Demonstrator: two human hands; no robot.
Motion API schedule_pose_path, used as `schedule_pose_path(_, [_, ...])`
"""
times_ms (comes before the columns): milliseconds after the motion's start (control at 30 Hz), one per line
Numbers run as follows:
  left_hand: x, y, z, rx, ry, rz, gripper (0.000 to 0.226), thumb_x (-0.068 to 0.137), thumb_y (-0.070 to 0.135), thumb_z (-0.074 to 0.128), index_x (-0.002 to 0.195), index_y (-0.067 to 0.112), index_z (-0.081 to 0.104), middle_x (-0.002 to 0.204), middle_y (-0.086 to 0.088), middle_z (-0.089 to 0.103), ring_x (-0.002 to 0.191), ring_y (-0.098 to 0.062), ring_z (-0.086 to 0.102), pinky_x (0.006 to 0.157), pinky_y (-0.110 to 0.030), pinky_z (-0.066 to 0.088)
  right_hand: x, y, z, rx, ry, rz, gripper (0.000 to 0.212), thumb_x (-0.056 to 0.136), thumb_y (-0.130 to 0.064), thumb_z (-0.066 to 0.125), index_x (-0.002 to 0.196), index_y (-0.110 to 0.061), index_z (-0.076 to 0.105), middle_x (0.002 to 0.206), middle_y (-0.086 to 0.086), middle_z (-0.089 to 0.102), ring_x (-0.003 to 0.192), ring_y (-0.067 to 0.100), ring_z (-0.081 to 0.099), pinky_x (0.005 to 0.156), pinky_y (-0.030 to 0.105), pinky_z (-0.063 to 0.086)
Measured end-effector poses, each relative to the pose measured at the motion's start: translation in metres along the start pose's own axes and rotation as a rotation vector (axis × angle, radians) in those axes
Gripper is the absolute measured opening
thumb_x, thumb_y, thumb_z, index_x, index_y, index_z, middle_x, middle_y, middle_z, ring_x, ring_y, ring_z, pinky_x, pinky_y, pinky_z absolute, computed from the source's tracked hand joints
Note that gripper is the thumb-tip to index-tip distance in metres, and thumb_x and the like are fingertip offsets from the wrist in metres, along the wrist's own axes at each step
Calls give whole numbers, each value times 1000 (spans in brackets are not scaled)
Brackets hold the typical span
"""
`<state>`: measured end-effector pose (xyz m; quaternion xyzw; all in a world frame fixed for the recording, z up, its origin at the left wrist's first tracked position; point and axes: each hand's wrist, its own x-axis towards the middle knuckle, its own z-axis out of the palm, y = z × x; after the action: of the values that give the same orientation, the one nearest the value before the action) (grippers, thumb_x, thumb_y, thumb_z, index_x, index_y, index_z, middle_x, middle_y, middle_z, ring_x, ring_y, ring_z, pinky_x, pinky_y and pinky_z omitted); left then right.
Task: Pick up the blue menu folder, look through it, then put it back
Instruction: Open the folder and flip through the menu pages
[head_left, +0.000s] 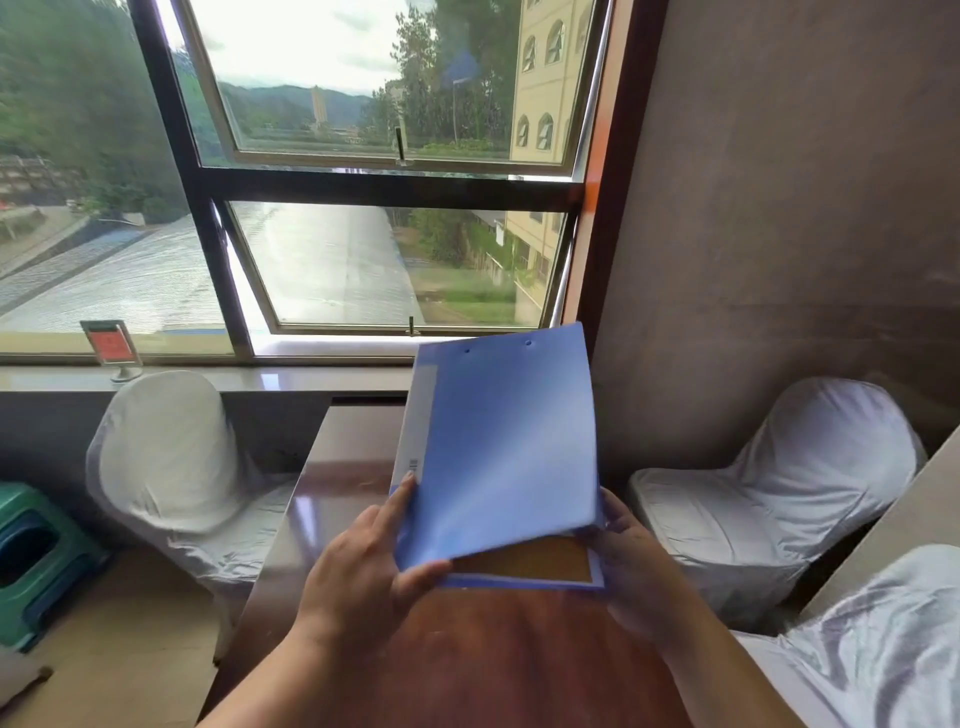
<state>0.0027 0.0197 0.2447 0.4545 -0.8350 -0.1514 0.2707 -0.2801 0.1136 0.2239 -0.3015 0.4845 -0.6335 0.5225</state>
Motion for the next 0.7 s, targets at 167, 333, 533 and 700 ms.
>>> schedule_pose_path(167, [7,-1,0,-275,165,-301,65,103,66,25,86,18,66,57,0,72,58,-13,72,63,-42,50,3,-8,-5,40,90,2,32,106,-2,51,135,-13,61,113,22,76,73,35,73,44,42,63])
schedule_pose_path(333, [18,-25,10,-921,249,-678,22,104,22,60,99,1,67,66,-12,77,56,-23,76,52,-29,61,-1,-17,-8,126,149,0,24,106,-1,49,114,-18,65,91,9,83,64,30,77,32,44,59])
schedule_pose_path(533, [11,-42,18,-975,252,-760,35,104,27,60,91,-5,68,74,-24,77,53,-24,73,51,-33,62,4,-15,-12,131,182,56,18,106,-4,55,100,-16,67,88,15,79,63,32,77,31,47,58])
schedule_pose_path(700, [-5,-32,7,-316,281,-612,49,97,47,66,58,17,65,58,0,71,55,-21,64,62,-40,51,3,-9,-10,154,171,41,20,99,-8,63,97,-22,78,90,13,82,68,31,79,35,46,61])
